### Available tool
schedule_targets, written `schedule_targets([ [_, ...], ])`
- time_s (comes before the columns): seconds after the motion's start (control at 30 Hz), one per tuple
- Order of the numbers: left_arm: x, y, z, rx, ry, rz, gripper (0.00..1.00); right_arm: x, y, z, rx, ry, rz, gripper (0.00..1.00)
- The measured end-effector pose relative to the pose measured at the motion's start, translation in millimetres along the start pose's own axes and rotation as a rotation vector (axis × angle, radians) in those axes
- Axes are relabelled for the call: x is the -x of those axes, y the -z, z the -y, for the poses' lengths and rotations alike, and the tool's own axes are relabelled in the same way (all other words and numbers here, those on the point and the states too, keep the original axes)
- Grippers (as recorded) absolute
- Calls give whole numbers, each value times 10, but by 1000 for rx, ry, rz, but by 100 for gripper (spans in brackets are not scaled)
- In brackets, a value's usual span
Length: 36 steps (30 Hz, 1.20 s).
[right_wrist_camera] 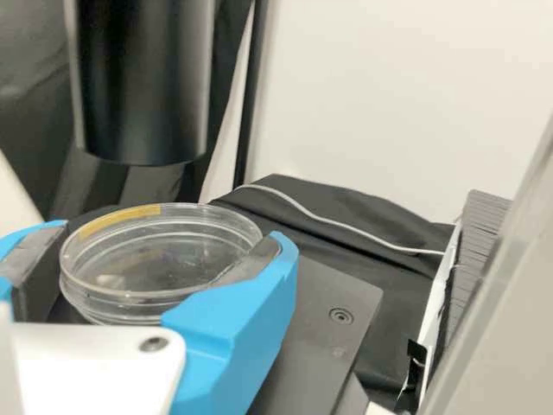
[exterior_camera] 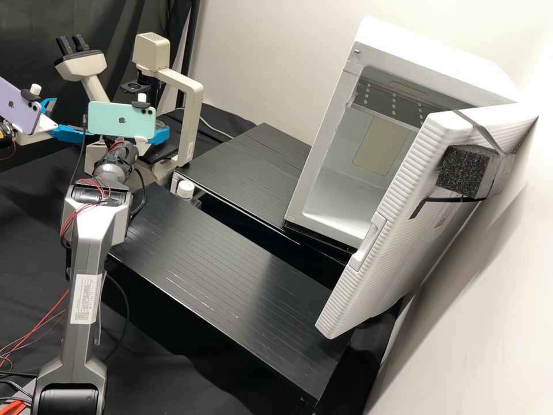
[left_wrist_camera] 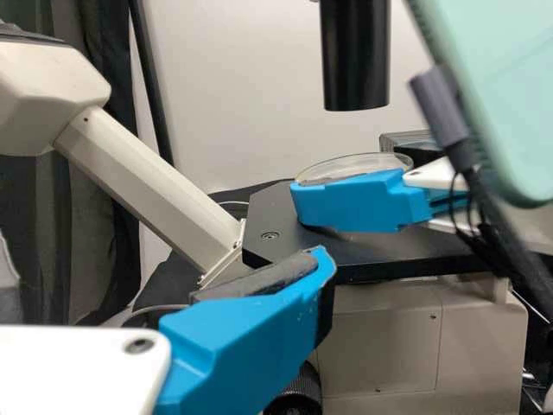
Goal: Take out the petri dish and place it under the microscope.
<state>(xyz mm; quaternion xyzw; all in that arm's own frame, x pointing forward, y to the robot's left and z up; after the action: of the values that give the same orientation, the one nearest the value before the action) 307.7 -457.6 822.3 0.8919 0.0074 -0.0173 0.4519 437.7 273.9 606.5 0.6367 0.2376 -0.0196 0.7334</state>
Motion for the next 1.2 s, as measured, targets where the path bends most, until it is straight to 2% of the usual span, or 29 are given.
schedule_targets([
  [0.43,0,0,0,0,0,0,100,-168,-166,46,-24,0,42,0],
  [0.47,0,0,0,0,0,0,100,-169,-174,43,-27,3,44,100],
  [0.83,0,0,0,0,0,0,100,-182,-214,8,-26,18,52,100],
  [1.2,0,0,0,0,0,0,100,-151,-257,66,-47,33,26,100],
])
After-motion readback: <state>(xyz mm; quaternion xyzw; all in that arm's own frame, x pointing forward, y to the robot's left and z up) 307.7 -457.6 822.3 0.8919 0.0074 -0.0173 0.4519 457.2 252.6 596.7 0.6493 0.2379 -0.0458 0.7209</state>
